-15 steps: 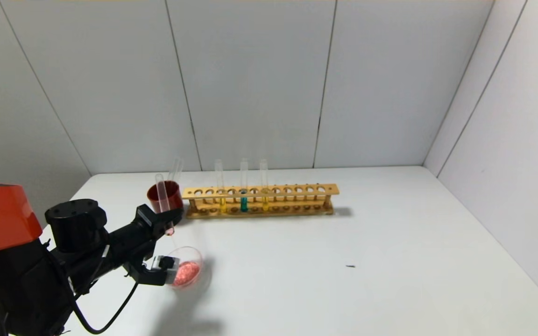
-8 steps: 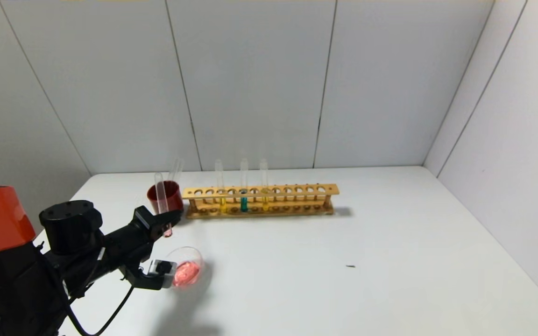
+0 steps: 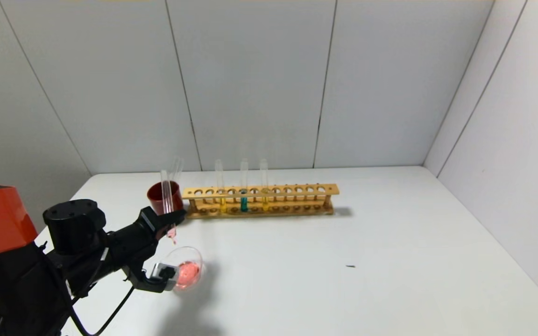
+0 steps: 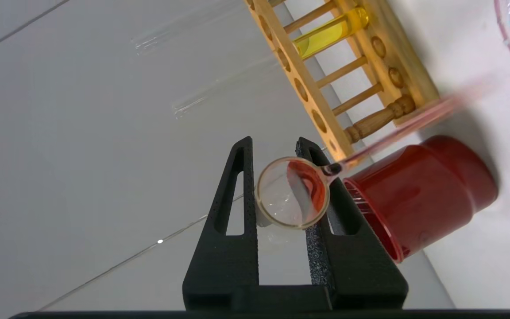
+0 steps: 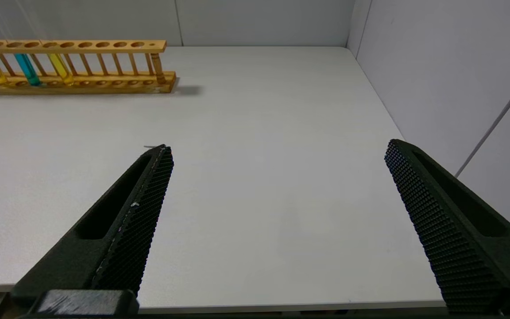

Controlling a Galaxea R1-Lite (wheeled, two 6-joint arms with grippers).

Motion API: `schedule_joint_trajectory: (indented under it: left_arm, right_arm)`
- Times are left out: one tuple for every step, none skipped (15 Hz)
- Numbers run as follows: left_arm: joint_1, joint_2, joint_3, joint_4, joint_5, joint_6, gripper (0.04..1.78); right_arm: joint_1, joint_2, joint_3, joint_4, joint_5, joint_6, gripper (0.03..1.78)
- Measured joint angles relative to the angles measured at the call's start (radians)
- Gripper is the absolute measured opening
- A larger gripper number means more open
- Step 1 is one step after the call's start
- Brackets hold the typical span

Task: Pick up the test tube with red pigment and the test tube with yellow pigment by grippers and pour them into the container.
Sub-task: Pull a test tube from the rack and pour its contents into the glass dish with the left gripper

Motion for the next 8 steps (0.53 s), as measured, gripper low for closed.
schedule_joint_trajectory:
  left_arm:
    - [0.000, -0.003, -0.002, 0.000, 0.001, 0.025, 0.35]
    - [0.000, -0.006, -0.003, 0.000, 0.001, 0.051, 0.35]
    - [0.000, -0.007, -0.003, 0.000, 0.004, 0.067, 0.35]
    - [0.000, -0.007, -0.005, 0.000, 0.009, 0.070, 0.35]
    - [0.000, -0.007, -0.007, 0.000, 0.009, 0.074, 0.35]
    - [0.001, -0.006, -0.010, 0.000, 0.009, 0.086, 0.35]
    - [0.001, -0.007, -0.011, 0.000, 0.008, 0.102, 0.35]
    - [0.000, -0.008, -0.012, 0.000, 0.008, 0.113, 0.35]
  right_arm:
    - [0.000, 0.000, 0.000, 0.000, 0.000, 0.000, 1.75]
    - [0.000, 0.000, 0.000, 0.000, 0.000, 0.000, 1.75]
    - [0.000, 0.000, 0.000, 0.000, 0.000, 0.000, 1.75]
    - [0.000, 0.000, 0.000, 0.000, 0.000, 0.000, 1.75]
    - [0.000, 0.000, 0.000, 0.000, 0.000, 0.000, 1.75]
    - [0.000, 0.000, 0.000, 0.000, 0.000, 0.000, 1.75]
    - [0.000, 0.000, 0.000, 0.000, 0.000, 0.000, 1.75]
    - [0.000, 0.000, 0.000, 0.000, 0.000, 0.000, 1.75]
